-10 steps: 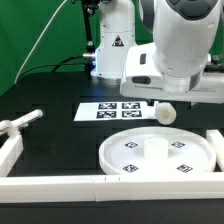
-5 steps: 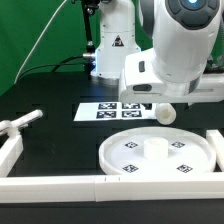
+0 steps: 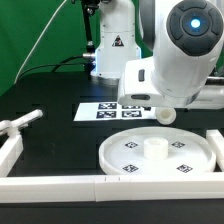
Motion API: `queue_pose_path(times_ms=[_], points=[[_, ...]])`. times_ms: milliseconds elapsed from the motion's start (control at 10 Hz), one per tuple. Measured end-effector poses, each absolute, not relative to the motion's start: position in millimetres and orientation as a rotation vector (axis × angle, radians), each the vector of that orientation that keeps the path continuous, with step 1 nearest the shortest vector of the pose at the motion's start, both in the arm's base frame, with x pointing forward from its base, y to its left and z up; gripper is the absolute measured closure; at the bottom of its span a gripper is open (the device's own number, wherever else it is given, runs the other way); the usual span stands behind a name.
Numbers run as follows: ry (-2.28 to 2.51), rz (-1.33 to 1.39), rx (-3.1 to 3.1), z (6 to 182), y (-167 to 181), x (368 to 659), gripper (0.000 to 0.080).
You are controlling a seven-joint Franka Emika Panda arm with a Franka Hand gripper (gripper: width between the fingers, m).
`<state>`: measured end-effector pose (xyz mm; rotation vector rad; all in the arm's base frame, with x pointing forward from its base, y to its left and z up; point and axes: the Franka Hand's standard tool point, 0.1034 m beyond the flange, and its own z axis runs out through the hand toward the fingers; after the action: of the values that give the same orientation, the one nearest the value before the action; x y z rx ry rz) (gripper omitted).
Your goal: Assemble round table
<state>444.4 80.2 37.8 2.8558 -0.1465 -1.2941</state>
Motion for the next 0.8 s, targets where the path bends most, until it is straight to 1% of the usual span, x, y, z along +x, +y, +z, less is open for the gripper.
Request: queue_pose_path(times_ms=[300, 700, 800], points=[[-0.232, -1.364, 2.791, 33.9, 78.6, 435.9, 0.0151], [-0.224, -1.362, 2.793, 32.3, 78.9, 435.4, 0.0151], [-0.254, -1.36, 2.782, 27.7, 81.0, 430.0, 0.0151]])
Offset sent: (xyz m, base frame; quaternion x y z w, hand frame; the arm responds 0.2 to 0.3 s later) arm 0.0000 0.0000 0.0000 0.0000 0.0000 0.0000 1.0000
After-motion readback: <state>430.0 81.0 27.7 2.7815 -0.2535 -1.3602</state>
